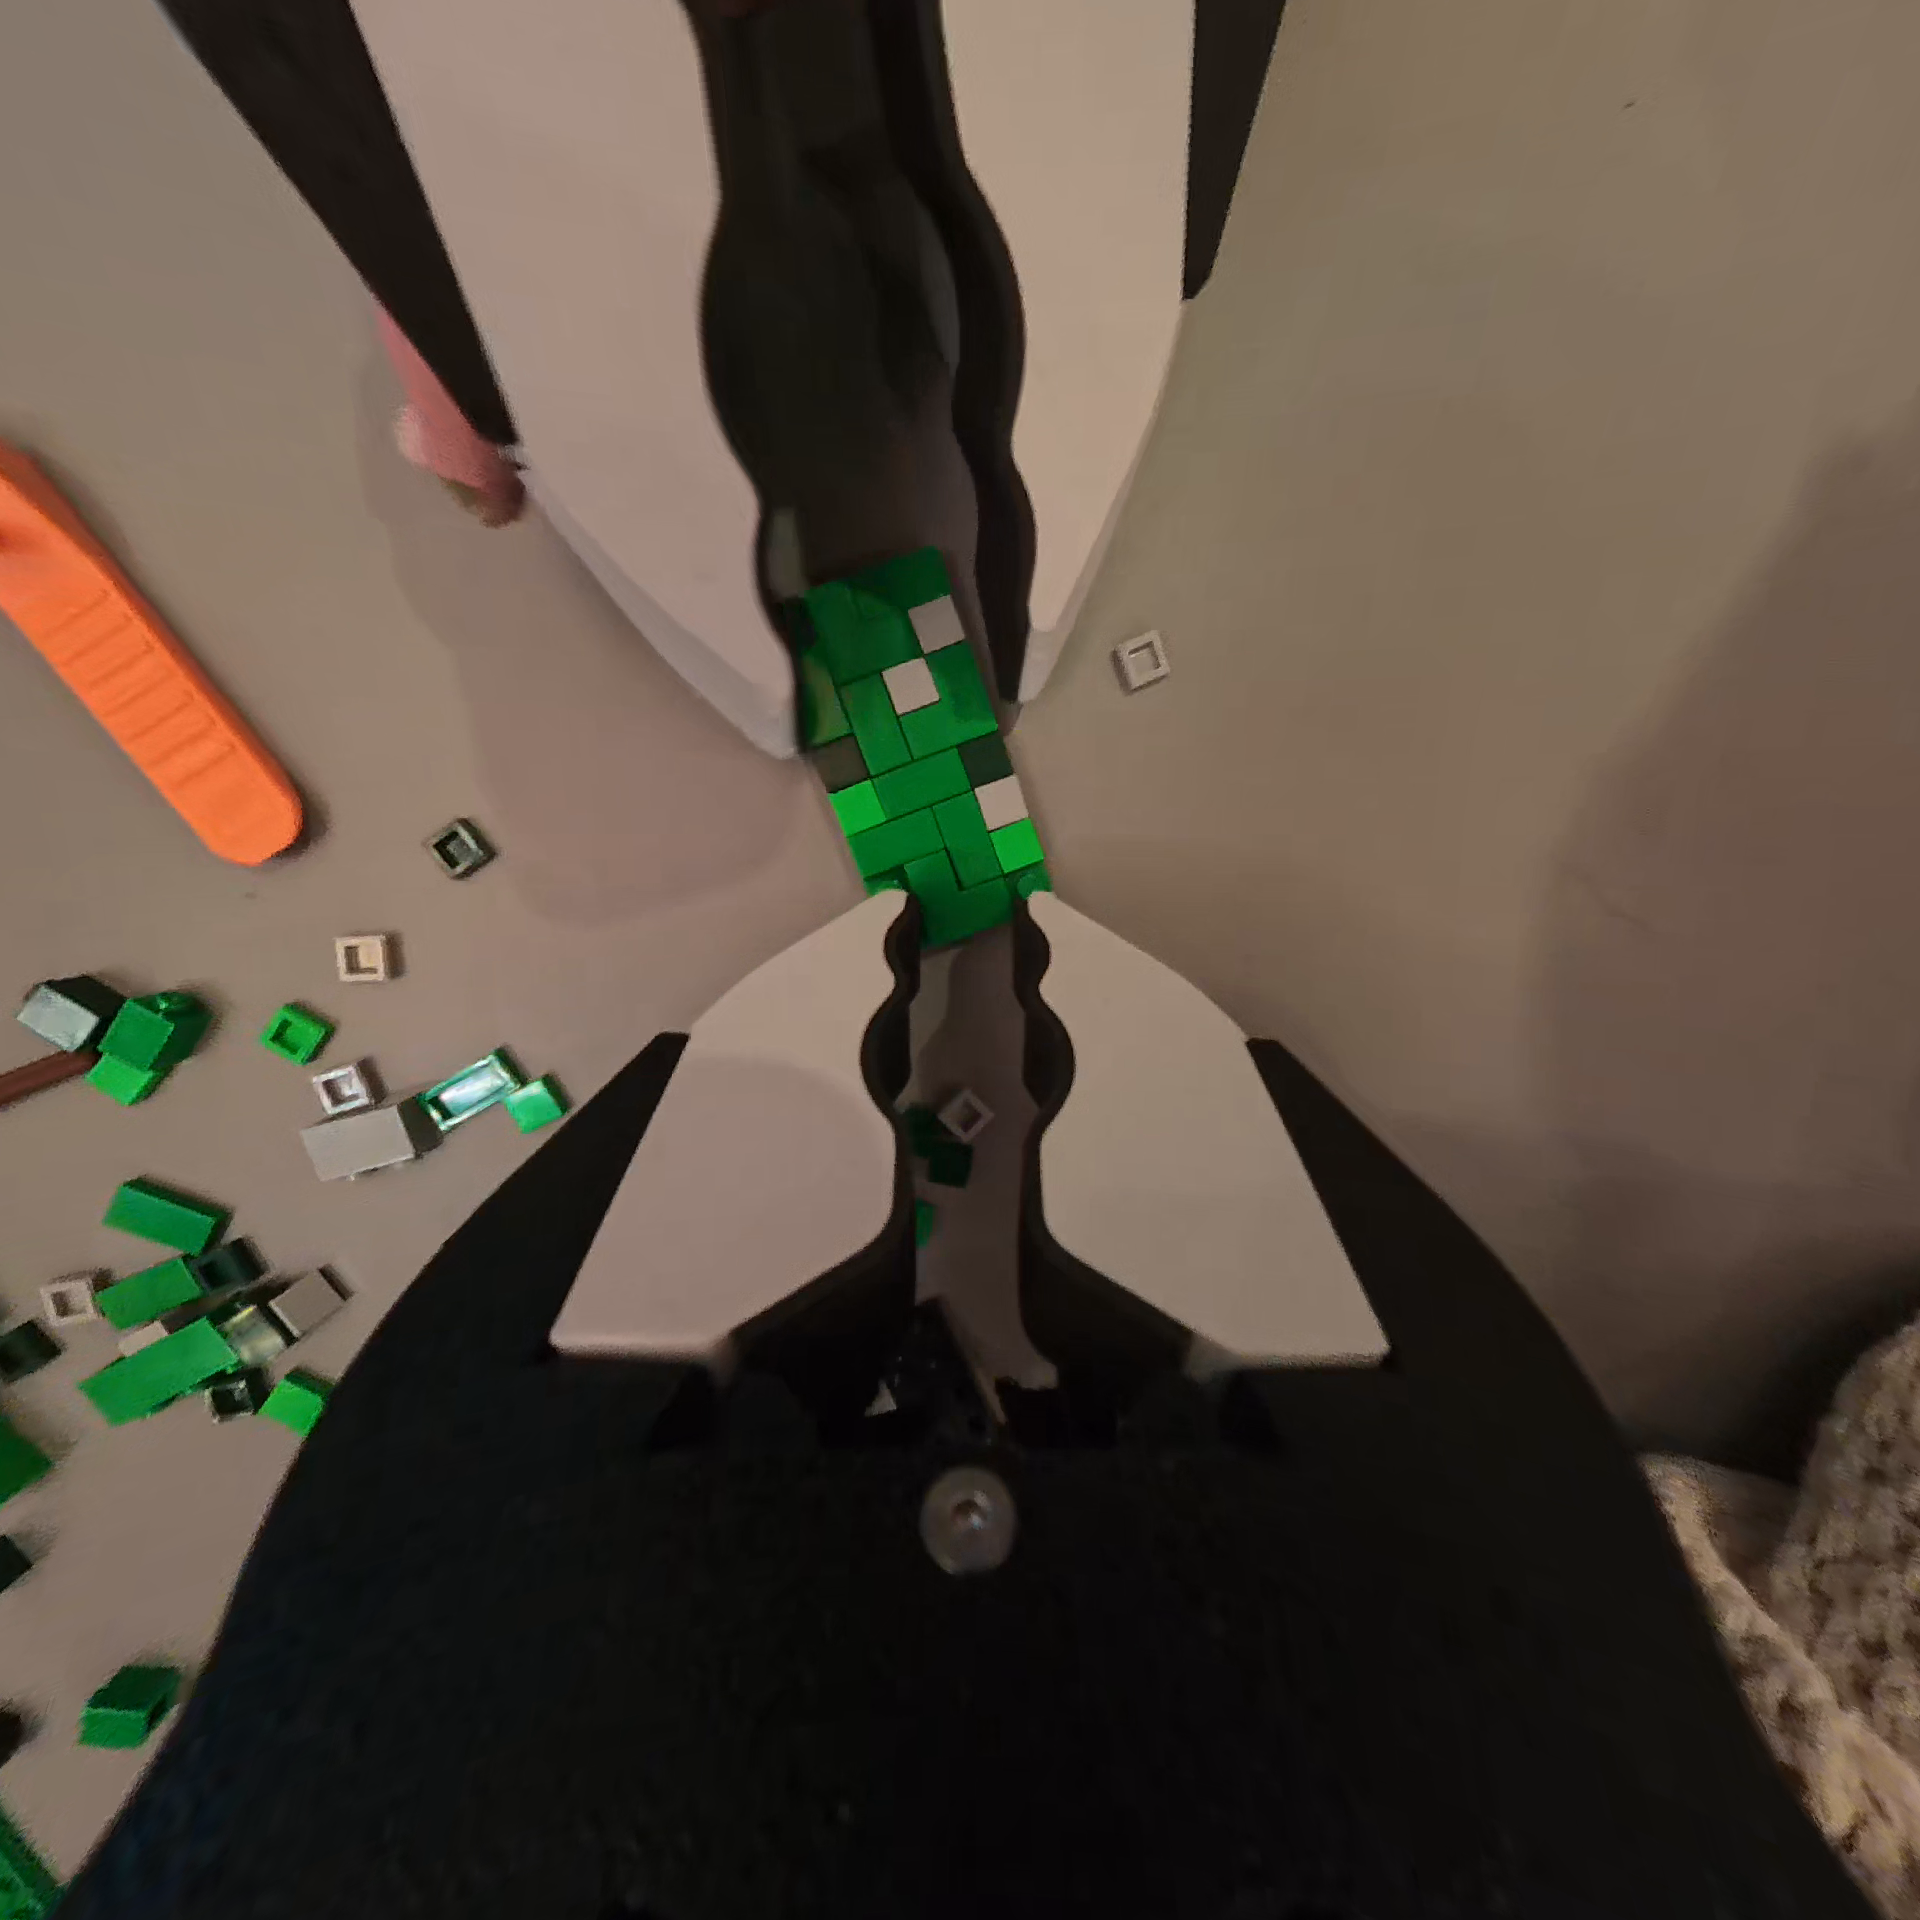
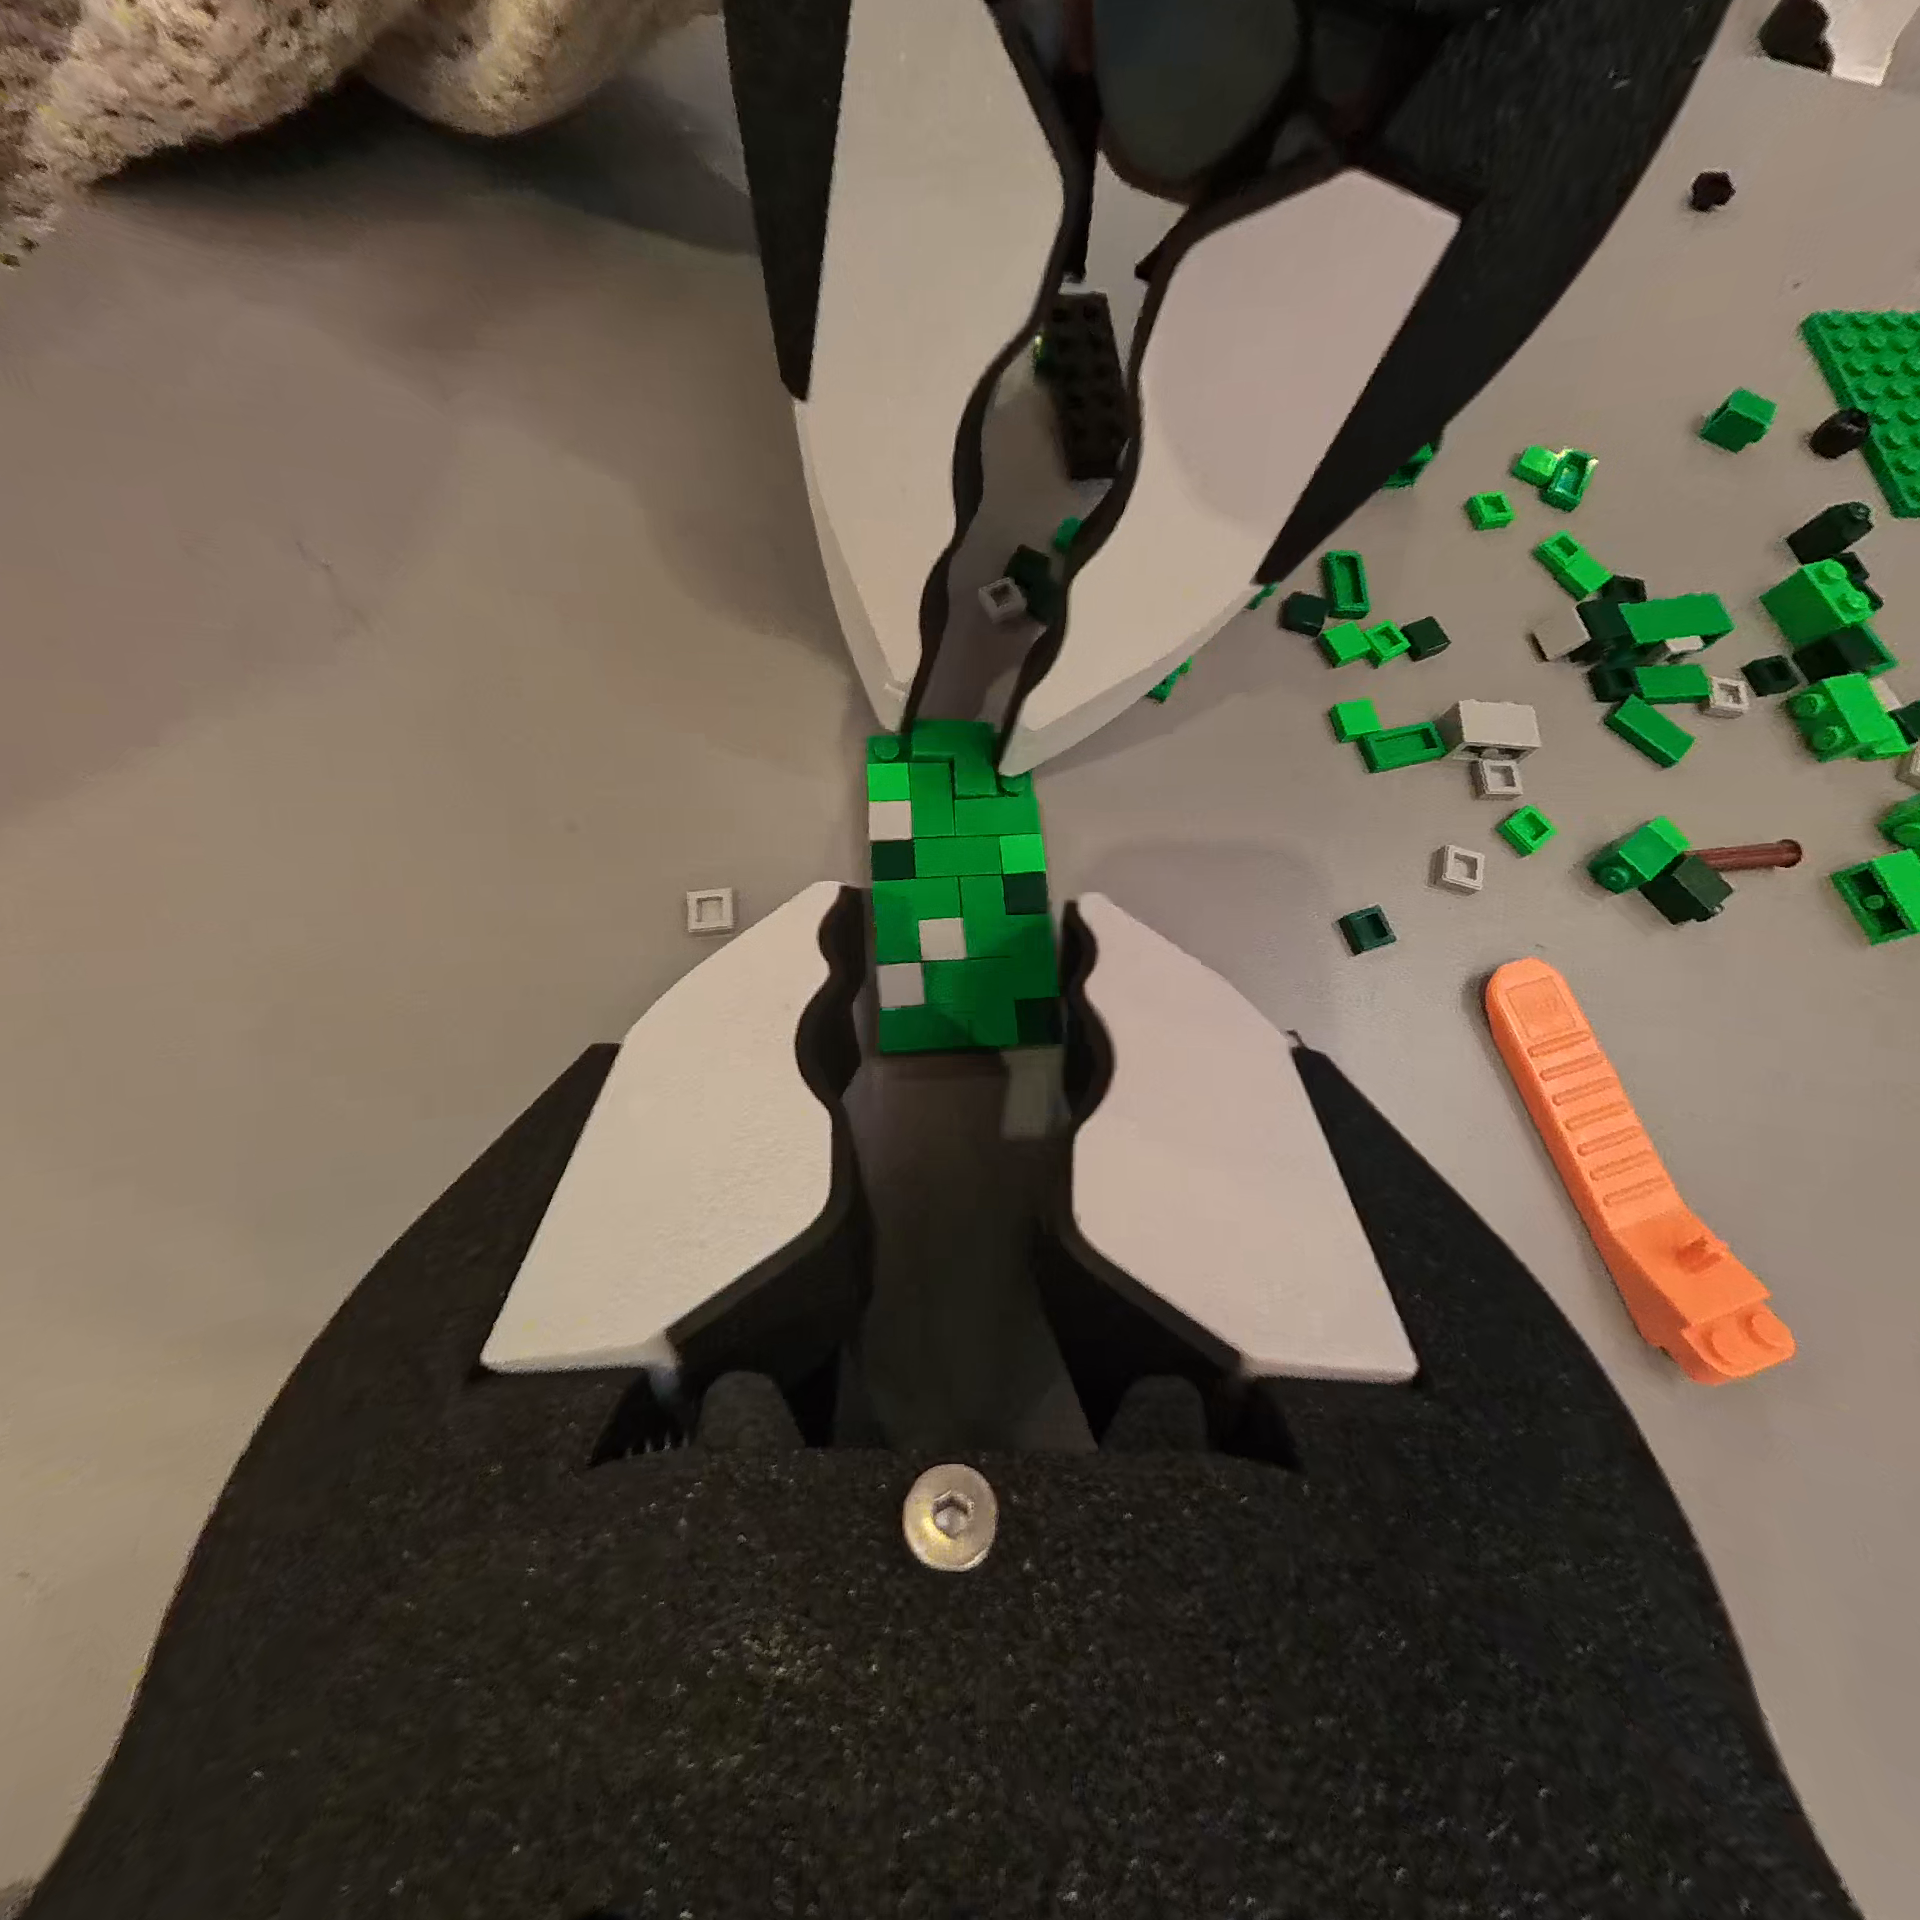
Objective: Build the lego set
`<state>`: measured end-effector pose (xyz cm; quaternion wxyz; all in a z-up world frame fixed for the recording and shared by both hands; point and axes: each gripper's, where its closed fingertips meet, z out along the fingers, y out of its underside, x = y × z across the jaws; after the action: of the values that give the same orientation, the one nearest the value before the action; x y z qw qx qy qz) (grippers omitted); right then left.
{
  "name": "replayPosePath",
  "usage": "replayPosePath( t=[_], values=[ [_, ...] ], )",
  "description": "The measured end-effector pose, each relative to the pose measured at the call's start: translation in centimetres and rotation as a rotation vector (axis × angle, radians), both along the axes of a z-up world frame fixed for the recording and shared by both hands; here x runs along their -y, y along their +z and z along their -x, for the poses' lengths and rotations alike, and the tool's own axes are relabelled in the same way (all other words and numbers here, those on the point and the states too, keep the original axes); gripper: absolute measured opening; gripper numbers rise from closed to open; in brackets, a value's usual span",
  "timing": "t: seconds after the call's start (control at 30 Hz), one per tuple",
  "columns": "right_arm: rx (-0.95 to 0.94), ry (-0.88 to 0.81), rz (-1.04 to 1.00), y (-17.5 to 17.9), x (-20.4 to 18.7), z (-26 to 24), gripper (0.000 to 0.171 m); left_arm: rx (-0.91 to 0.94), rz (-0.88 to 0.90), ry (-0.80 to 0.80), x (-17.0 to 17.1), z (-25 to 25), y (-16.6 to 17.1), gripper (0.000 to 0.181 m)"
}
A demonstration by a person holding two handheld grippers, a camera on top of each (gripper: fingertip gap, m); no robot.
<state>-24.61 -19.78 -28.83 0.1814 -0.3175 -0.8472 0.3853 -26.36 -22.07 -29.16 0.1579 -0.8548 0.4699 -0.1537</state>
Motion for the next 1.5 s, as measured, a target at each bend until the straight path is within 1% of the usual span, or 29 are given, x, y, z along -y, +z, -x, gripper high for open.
replayPosePath(
  t=[0.03, 0.07, 0.3, 0.37, 0.4, 0.53, 0.63, 0.7, 0.77, 0.93, 1.07, 1.27, 1.37, 1.43, 1.5],
  values=[
    [-0.008, -0.009, -0.002, 0.0, -0.2, 0.2, 0.042, 0.0, 0.014, -0.003, 0.1, -0.1, 0.0, 0.016],
    [-0.006, -0.006, -0.002, 0.0, -0.2, 0.2, 0.044, -0.004, 0.021, -0.008, 0.1, -0.1, 0.0, 0.016],
    [0.067, 0.061, 0.007, -0.4, 0.2, 0.0, 0.046, -0.024, 0.046, -0.012, 0.1, -0.1, 0.0, 0.017],
    [0.078, 0.07, -0.007, -0.5, 0.3, -0.1, 0.042, -0.007, 0.042, -0.005, 0.1, -0.2, 0.0, 0.017],
    [0.08, 0.077, -0.014, -0.5, 0.4, -0.2, 0.033, 0.0, 0.037, -0.003, 0.1, -0.3, 0.0, 0.017],
    [0.075, 0.076, -0.01, -0.5, 0.4, -0.2, 0.032, 0.011, 0.03, 0.004, 0.5, -0.4, 0.1, 0.03],
    [0.076, 0.077, -0.013, -0.5, 0.4, -0.2, 0.032, -0.005, 0.014, 0.044, 0.9, 0.2, 0.4, 0.037],
    [0.06, 0.078, 0.004, -0.4, 0.5, -0.2, 0.032, 0.038, -0.032, 0.085, 1.0, 0.4, 1.0, 0.038],
    [0.048, 0.081, 0.017, -0.3, 0.4, -0.3, 0.032, 0.073, -0.093, 0.149, 0.9, 0.7, 1.3, 0.043],
    [0.025, 0.092, 0.009, -0.1, 0.5, -0.4, 0.032, 0.188, -0.266, 0.293, 0.4, 0.2, 1.3, 0.066],
    [-0.009, 0.098, 0.004, 0.1, 0.6, -0.5, 0.032, 0.247, -0.329, 0.366, 0.0, -0.2, 0.7, 0.08],
    [-0.112, 0.079, 0.11, 2.3, 0.2, -0.3, 0.032, 0.34, -0.411, 0.392, -0.8, -1.6, 1.3, 0.076],
    [-0.135, 0.08, 0.142, 2.9, 0.2, -0.4, 0.032, 0.34, -0.484, 0.4, -1.7, -1.9, 1.9, 0.073],
    [-0.149, 0.087, 0.155, 3.3, 0.3, -0.5, 0.032, 0.38, -0.534, 0.388, -1.9, -2.5, 2.7, 0.066],
    [-0.166, 0.093, 0.169, 3.9, 0.5, -0.5, 0.032, 0.406, -0.543, 0.388, -2.0, -2.7, 3.1, 0.059]
  ],
)
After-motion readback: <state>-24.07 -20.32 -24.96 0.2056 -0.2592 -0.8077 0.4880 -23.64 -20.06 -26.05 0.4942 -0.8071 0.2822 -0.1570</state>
